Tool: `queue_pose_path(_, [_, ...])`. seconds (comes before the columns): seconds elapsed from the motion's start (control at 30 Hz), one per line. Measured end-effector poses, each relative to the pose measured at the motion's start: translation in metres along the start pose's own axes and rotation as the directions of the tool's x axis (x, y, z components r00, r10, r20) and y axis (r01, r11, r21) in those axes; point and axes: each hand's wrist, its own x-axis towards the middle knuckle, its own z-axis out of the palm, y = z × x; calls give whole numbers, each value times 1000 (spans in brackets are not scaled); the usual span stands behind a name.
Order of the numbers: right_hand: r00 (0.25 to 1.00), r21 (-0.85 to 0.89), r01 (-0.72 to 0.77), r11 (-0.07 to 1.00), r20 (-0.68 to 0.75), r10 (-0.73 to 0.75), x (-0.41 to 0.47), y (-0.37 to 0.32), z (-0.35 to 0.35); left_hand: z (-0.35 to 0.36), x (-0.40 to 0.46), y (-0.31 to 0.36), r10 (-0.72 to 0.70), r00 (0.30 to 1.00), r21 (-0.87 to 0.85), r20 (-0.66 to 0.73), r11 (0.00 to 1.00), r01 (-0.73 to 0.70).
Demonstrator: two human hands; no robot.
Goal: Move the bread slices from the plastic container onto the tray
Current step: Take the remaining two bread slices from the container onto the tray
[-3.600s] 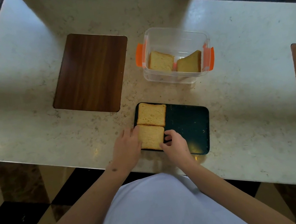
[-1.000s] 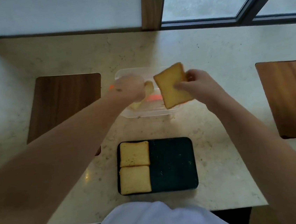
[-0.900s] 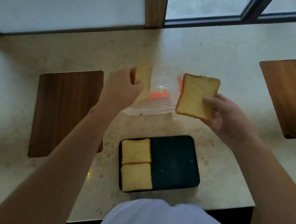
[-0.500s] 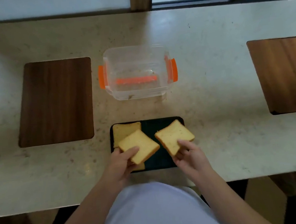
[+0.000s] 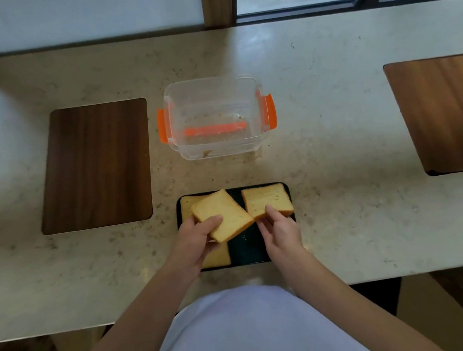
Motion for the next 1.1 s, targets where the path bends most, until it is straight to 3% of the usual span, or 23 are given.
queue_pose_path(0.13, [993,-271,22,962,-105,-52,-1,5,-1,1,-3,-4,13,1000,52,10,999,-13])
queue_pose_path(0.47, [992,-213,49,976,-103,-72,1,-1,-7,-4,-7,-16,9,1000,97,25,995,-11])
queue_pose_path(0.83, [999,-335,25,942,-10,-30,12,-7,-16,0,-1,-23,-43,998,129,46,991,37])
queue_pose_path(1.1, [1000,-268,24,963,7,-23,8,-10,-16,0,-2,-26,-42,998,127,50,991,35])
